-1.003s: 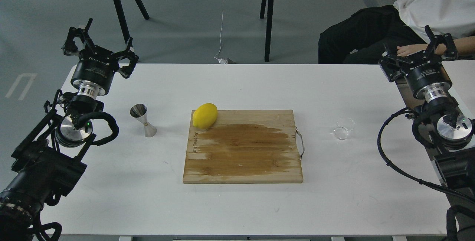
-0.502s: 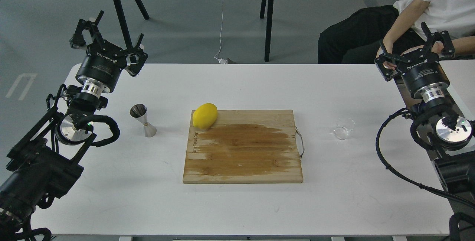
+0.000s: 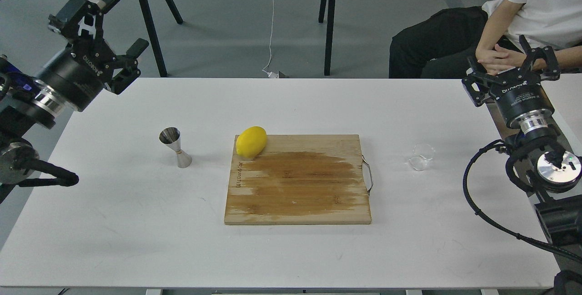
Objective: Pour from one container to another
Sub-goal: 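Move the left gripper toward the metal jigger on the table, then close the left gripper around the metal jigger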
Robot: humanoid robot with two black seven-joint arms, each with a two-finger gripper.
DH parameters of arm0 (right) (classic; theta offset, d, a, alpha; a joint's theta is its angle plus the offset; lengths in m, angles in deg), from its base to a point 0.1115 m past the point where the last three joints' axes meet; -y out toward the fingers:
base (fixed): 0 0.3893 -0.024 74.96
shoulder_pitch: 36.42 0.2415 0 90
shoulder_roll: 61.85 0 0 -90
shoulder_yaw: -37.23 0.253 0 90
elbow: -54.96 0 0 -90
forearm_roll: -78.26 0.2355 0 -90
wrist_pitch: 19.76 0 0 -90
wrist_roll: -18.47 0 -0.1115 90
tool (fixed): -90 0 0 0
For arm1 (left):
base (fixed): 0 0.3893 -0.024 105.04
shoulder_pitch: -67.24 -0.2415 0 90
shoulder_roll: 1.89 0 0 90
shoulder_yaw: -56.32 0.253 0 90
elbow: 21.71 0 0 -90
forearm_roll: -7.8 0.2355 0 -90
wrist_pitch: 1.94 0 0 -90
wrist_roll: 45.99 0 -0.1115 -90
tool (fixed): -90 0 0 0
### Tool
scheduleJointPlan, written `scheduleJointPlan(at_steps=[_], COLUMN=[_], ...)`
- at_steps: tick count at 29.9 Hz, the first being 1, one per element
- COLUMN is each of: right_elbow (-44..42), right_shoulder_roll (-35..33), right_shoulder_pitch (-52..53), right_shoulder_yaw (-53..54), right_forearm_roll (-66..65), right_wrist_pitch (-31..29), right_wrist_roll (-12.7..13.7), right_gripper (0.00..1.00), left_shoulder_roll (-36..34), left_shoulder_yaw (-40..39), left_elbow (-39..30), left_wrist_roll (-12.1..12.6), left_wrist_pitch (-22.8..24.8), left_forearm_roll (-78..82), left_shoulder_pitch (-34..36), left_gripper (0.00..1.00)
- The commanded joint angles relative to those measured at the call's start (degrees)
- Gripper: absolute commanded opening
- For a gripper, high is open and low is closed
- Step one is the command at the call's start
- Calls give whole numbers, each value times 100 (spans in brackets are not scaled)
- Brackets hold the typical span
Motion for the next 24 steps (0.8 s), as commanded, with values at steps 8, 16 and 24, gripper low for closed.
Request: scheduleJointPlan(at_steps=[8, 16, 24], right_elbow=[-10, -2, -45], right_shoulder_roll=[35, 35, 35], right_shoulder_pitch=[-185, -291, -387], right_shoulder_yaw=[69, 359, 342], right_forearm_roll=[3, 3, -15], right_wrist_pitch=[0, 0, 0], right_wrist_roll=[-220, -229, -229], right_gripper=[100, 100, 100], left_shoulder_roll=[-93, 152, 996], left_shoulder_yaw=[7, 709, 789], left_elbow=[-360, 342, 1872], left_wrist_roll=[0, 1, -8], left_wrist_pitch=[-1075, -1909, -2253], left_forearm_roll=[4077, 7056, 8481], left_shoulder_pitch=[-1220, -1388, -1283], left_gripper=[98, 98, 98])
